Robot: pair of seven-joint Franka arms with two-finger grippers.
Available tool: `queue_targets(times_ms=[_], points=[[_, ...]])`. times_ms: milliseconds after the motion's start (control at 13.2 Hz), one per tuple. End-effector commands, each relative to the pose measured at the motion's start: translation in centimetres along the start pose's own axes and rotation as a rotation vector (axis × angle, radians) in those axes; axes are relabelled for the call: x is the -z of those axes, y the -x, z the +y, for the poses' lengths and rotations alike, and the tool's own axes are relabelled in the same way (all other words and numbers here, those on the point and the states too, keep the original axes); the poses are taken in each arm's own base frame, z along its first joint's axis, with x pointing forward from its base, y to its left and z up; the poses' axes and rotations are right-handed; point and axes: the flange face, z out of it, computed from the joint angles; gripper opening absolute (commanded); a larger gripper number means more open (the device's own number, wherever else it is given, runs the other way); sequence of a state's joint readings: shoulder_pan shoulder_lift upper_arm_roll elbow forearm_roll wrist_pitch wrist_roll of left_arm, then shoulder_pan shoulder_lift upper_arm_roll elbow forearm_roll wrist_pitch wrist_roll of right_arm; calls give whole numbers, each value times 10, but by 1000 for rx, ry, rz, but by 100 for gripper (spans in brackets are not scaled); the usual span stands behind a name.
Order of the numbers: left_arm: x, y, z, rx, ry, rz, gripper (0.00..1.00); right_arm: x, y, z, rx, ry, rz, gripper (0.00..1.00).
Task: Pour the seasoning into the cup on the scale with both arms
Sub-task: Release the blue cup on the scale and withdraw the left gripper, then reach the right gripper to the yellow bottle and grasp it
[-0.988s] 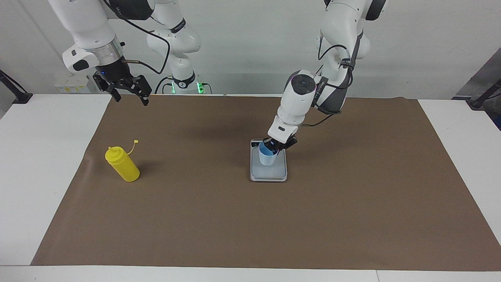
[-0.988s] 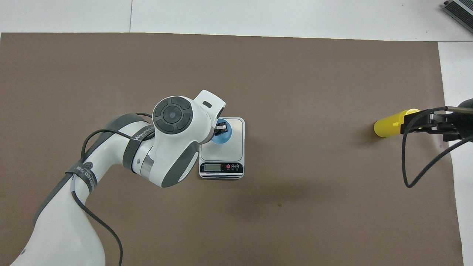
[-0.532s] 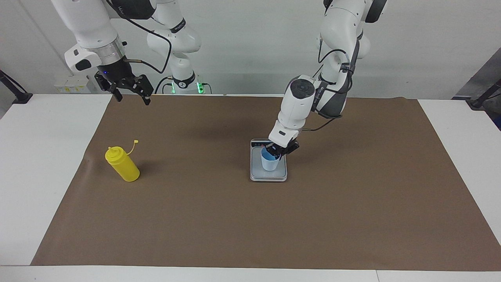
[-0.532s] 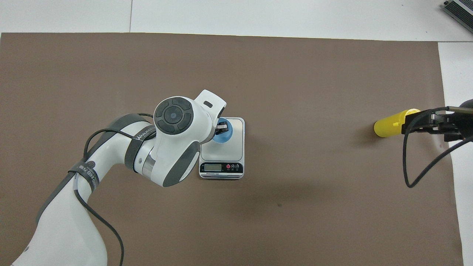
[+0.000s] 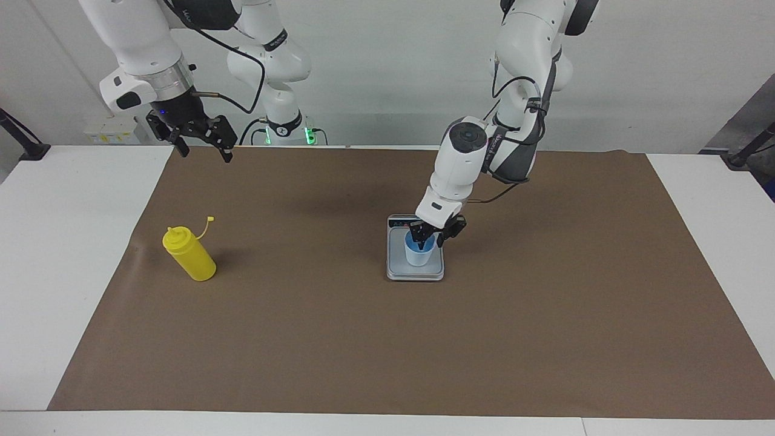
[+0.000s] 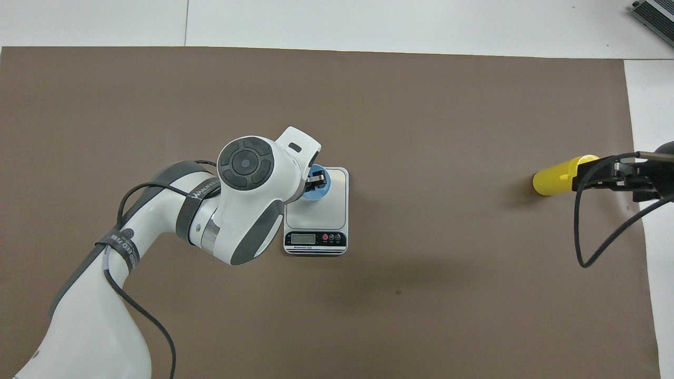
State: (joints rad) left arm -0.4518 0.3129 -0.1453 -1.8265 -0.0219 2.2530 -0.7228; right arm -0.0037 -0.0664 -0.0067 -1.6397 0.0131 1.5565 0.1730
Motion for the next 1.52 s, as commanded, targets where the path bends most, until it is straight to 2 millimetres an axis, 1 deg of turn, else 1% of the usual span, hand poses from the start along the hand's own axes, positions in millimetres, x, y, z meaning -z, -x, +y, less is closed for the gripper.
queue_targets(times_ms=[0, 76, 152, 228, 304, 380, 532, 608, 684, 760, 836, 912, 988, 1064, 1140, 1216, 1292, 1368, 1444], points=[[48, -18, -35, 35, -33, 17, 100, 1, 8, 3, 13, -1, 1, 100], [67, -26, -51, 40, -35, 28, 100, 1, 7, 3, 13, -1, 4, 100], [84, -36, -72, 36, -41, 33, 100, 1, 7, 4, 12, -1, 3, 100], [96, -42, -89, 21, -51, 29, 100, 1, 6, 6, 4, -2, 6, 100], [105, -46, -102, -2, -61, 20, 100, 1, 4, 9, -8, -4, 18, 100], [114, -51, -118, -13, -69, 16, 100, 1, -1, 17, -31, -7, 30, 100], [134, -62, -160, -62, -87, -3, 100, 2, -10, 40, -117, -15, 62, 100], [146, -65, -179, -92, -94, -13, 100, 0, -16, 53, -165, -25, 75, 100], [155, -66, -193, -114, -99, -19, 100, 2, -22, 61, -228, -30, 102, 100], [165, -66, -208, -133, -103, -25, 100, 0, -31, 63, -301, -35, 125, 100], [172, -66, -220, -164, -106, -33, 100, 0, -37, 67, -358, -40, 141, 100], [183, -65, -233, -194, -110, -37, 100, -3, -50, 82, -417, -40, 149, 100], [193, -63, -245, -213, -113, -41, 100, -8, -68, 93, -450, -42, 167, 100], [201, -62, -255, -228, -115, -43, 100, -11, -80, 107, -492, -44, 173, 100], [207, -62, -264, -245, -117, -47, 100, -24, -90, 120, -574, -46, 153, 100], [215, -60, -272, -256, -119, -52, 100, -38, -95, 144, -657, -77, 125, 100], [223, -60, -282, -257, -120, -59, 100, -50, -98, 158, -695, -108, 90, 100], [235, -61, -287, -262, -120, -61, 100, -67, -106, 166, -709, -108, 57, 100], [247, -62, -288, -258, -121, -61, 100, -84, -112, 180, -732, -104, 32, 100]])
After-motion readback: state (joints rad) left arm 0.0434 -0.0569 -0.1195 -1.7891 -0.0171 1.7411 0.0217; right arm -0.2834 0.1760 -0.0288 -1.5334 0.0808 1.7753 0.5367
